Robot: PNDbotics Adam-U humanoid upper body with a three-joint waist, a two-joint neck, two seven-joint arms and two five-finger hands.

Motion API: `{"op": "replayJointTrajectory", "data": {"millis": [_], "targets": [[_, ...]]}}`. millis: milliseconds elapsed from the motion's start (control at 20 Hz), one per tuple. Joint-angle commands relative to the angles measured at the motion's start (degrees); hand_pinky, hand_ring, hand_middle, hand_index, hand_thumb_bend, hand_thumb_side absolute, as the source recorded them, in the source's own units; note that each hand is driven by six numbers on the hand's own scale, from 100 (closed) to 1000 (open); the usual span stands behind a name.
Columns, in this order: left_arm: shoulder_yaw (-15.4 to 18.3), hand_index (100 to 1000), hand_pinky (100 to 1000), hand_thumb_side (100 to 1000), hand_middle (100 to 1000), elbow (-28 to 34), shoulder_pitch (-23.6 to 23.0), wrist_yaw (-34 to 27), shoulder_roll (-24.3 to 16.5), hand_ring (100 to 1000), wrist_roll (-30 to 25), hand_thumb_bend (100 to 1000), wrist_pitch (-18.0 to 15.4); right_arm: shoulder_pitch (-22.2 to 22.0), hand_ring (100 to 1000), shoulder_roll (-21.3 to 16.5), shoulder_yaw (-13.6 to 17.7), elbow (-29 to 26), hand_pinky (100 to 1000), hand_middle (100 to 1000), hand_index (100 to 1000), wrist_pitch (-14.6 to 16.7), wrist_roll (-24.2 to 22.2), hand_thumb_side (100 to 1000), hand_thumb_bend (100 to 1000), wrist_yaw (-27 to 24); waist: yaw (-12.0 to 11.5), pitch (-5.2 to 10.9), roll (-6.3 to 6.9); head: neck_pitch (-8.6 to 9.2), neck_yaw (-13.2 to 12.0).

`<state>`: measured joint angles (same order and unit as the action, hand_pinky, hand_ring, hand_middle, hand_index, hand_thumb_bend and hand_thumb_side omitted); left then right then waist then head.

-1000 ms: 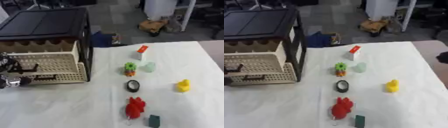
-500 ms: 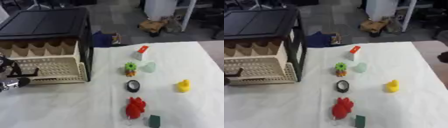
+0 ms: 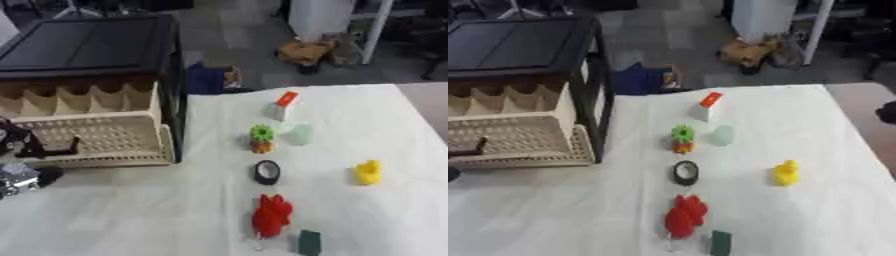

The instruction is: Pick up objects from table and place into drawer.

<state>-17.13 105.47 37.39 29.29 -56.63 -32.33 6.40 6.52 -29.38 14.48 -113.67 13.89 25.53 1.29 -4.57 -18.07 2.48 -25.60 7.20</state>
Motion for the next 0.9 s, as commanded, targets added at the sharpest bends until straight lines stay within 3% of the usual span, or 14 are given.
{"op": "replayJointTrajectory", "data": {"millis": [50, 700, 900], "targets": [[0.99, 718, 100, 1000, 100, 1.7, -0.27, 0.13, -2.91, 100, -0.26, 428, 0.32, 0.37, 622, -0.89, 0.68, -0.92, 659, 566, 911, 0.06, 0.3, 782, 185, -0.33, -0.05, 1.05, -0.21, 0.2, -0.24], [2.46, 696, 100, 1000, 100, 4.59, -2.11, 0.94, -3.93, 100, 0.06, 414, 0.77, 0.37, 621, -0.75, 0.77, -0.92, 659, 566, 911, 0.18, 0.38, 780, 186, -0.49, -0.16, 1.08, -0.53, 0.48, -0.35], [3.46, 809, 100, 1000, 100, 5.86, -1.67, -0.55, -3.52, 100, 0.48, 382, 1.27, 0.34, 621, -0.73, 0.82, -0.92, 659, 566, 910, 0.19, 0.39, 780, 187, -0.54, -0.14, 1.12, -0.56, 0.6, -0.27]]}}
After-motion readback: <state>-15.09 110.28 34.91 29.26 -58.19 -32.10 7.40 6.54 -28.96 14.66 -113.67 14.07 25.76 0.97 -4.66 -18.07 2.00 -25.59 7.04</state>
